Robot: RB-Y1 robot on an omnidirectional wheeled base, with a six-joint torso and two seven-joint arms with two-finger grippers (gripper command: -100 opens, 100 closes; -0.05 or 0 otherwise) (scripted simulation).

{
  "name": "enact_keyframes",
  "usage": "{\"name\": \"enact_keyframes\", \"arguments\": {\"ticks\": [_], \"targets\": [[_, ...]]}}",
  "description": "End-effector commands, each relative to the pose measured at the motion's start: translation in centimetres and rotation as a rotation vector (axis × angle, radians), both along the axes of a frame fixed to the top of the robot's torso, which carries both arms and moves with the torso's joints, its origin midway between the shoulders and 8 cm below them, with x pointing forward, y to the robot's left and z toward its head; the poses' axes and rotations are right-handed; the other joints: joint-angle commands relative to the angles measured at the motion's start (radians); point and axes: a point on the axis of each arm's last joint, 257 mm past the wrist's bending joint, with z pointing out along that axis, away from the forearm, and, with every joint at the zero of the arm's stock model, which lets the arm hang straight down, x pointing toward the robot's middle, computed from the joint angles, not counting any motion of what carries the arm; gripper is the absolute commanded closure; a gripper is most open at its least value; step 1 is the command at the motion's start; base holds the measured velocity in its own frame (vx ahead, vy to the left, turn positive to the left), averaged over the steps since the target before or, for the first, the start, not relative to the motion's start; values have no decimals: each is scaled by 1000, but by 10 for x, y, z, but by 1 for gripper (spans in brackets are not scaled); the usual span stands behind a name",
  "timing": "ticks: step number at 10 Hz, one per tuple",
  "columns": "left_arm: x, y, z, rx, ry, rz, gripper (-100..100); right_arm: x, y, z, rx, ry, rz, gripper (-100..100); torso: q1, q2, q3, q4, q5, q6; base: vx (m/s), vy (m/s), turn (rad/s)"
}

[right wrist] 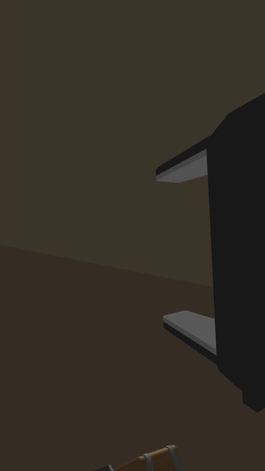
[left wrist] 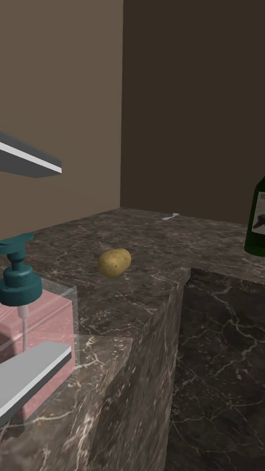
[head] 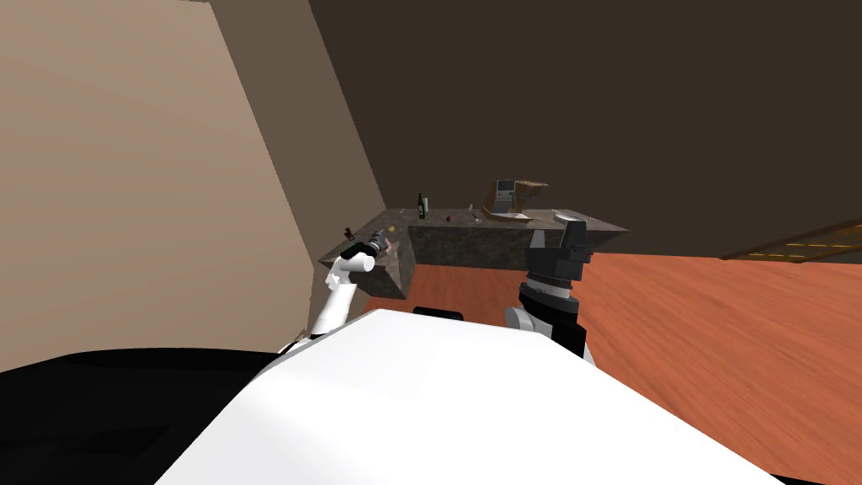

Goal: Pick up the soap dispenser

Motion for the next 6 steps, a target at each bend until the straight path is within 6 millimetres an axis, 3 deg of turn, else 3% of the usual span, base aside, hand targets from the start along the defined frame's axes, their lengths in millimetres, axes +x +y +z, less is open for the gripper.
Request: {"name": "enact_keyframes", "arguments": {"ticks": [1,6], "targets": [[-2,3,5,16,23,-6,-100,0,0,0,0,0,0,0,0,0,0,0,0,0,-104,-18,-271],[-10,11,12,44,83,-16,-100,0,0,0,0,0,0,0,1,-2,-1,0,0,0,-79,-4,-212]]}}
